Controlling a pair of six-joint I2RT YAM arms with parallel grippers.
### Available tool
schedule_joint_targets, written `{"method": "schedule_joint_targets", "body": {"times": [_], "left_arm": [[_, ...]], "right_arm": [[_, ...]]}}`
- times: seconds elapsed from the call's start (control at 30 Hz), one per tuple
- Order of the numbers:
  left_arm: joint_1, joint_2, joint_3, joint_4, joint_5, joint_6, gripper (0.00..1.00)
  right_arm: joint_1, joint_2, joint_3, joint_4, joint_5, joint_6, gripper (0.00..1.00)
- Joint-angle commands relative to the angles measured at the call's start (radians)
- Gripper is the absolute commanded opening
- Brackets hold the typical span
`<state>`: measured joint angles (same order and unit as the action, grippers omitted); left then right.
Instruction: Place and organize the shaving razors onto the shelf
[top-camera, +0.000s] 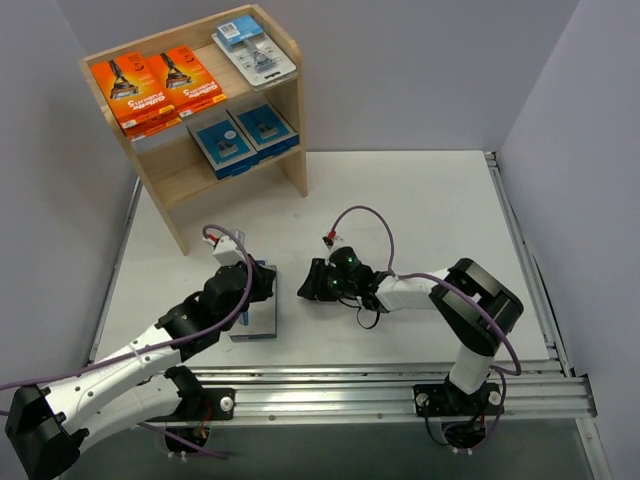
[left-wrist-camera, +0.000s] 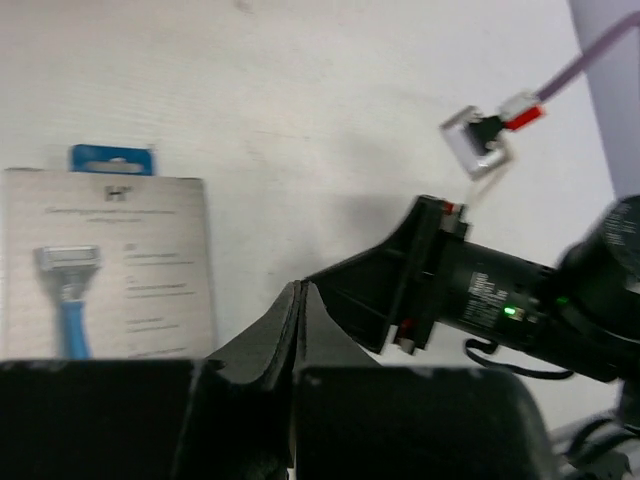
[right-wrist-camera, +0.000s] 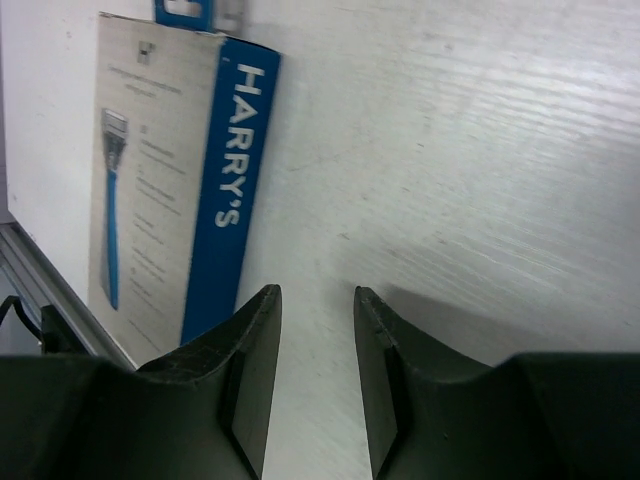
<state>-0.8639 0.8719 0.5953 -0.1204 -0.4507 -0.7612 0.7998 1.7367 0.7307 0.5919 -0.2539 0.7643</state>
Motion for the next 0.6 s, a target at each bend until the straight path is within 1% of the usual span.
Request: {"method": "schedule_joint_targets", "body": {"times": [0.0, 0.03, 0.07, 0.1, 0.2, 0.4, 0.57], "left_arm": [[0.081, -0.071, -0.038, -0.153, 0.0, 0.002, 0.02], [0.106, -0.086, -0.049, -0.165, 0.019, -0.003, 0.02], [0.162, -0.099, -0.058, -0.183, 0.035, -0.015, 0.02], [0.192, -0.112, -0.075, -0.191, 0.052, -0.018, 0.02], [0.299, -0.114, -0.112, -0.191, 0.131, -0.027, 0.02], [0.41, -0.047, -0.166, -0.127, 0.233, -0.101, 0.02], [0.448, -0.017, -0.196, -0.105, 0.254, -0.147, 0.02]], "right_arm": [[0.032, -0.029, 0.078, -0.021, 0.018, -0.016, 0.31], [0.038, -0.023, 0.087, -0.021, 0.016, -0.014, 0.31], [0.042, -0.011, 0.11, -0.023, 0.018, -0.014, 0.32], [0.053, -0.002, 0.121, -0.023, 0.013, -0.011, 0.31], [0.074, 0.029, 0.16, -0.02, 0.012, -0.008, 0.32], [0.11, 0.098, 0.237, -0.066, 0.022, -0.031, 0.32], [0.124, 0.139, 0.251, -0.096, 0.044, -0.042, 0.32]]}}
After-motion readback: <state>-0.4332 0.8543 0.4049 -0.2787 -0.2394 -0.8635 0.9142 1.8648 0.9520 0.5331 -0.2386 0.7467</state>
